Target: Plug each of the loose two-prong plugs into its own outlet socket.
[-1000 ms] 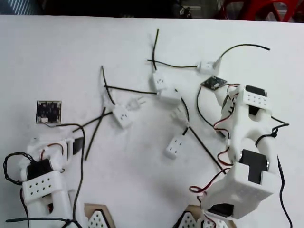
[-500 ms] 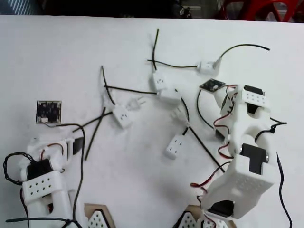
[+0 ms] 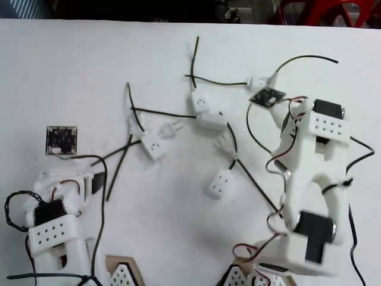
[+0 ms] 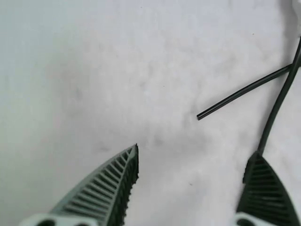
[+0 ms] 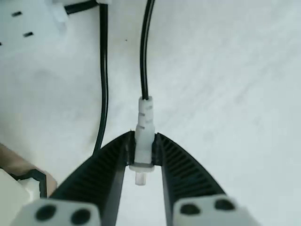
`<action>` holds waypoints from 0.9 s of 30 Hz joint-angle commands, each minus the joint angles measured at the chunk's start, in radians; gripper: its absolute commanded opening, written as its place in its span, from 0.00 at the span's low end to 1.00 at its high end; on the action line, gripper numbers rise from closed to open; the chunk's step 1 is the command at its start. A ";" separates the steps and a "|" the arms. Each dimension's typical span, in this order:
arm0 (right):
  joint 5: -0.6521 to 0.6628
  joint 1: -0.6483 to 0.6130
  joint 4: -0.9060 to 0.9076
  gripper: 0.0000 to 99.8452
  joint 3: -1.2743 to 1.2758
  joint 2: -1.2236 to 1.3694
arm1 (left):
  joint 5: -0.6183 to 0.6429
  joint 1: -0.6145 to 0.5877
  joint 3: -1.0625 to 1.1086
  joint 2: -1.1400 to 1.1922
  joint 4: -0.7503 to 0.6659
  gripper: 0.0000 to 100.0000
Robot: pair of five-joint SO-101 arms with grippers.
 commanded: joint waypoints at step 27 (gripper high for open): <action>-0.944 -0.932 -0.464 0.02 0.359 -0.680 | 0.230 0.475 -0.385 -0.019 -0.087 0.35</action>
